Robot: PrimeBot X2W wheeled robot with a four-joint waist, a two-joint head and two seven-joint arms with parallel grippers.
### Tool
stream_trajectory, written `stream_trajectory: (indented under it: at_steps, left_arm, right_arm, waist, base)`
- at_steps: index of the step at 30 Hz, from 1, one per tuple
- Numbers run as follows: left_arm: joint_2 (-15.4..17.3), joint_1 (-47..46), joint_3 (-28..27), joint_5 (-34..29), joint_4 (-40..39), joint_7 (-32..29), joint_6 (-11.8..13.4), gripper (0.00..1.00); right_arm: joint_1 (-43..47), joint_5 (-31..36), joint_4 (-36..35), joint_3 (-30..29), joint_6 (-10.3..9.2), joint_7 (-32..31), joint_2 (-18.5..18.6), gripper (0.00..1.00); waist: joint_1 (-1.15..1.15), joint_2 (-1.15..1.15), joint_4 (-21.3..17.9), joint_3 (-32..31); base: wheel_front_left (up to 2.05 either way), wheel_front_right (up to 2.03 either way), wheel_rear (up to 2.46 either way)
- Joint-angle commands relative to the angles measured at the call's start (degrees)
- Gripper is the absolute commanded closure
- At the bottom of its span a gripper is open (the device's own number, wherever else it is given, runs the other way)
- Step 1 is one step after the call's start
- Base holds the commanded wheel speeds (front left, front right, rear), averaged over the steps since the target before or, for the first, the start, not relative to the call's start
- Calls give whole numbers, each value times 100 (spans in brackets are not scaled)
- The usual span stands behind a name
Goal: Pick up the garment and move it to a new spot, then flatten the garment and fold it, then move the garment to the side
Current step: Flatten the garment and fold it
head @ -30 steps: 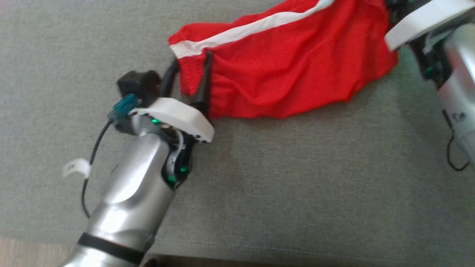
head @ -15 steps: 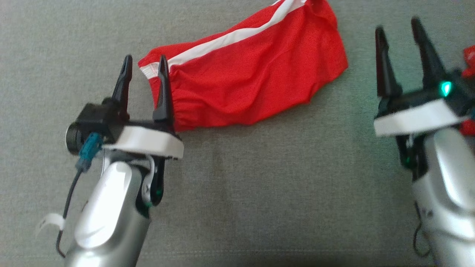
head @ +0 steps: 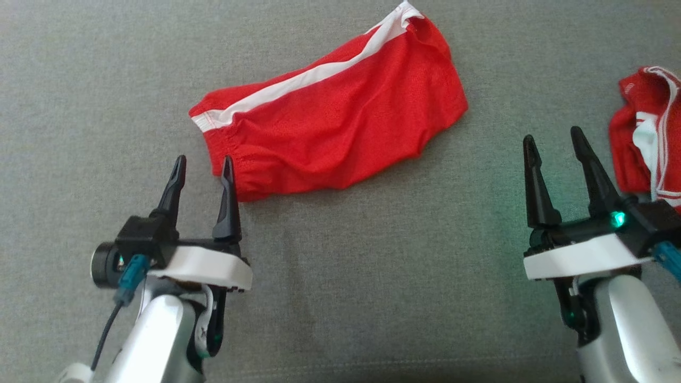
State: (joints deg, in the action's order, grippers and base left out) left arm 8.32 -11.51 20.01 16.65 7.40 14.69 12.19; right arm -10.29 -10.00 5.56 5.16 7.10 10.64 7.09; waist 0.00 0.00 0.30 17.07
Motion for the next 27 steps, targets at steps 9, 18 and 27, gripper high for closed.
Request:
stream_trajectory:
  at_steps: [9, 18, 27]
  left_arm:
    - [88, -75, -282, -29, -237, 30, 70, 0]
    - [42, -182, -281, -50, -223, 30, 12, 0]
    - [-135, -548, -225, -137, -293, 30, -95, 0]
  right_arm:
    - [126, 81, -510, 12, 39, -205, -105, 0]
    - [80, 10, -352, -58, 39, -243, -134, 0]
    - [-1295, -120, 1061, 220, 39, -265, 143, 0]
  waist:
    - [0, 0, -7, 20]
    - [0, 0, 53, 95]
    - [0, 0, 370, 525]
  base:
    - [0, 0, 0]
    - [0, 0, 0]
    - [0, 0, 0]
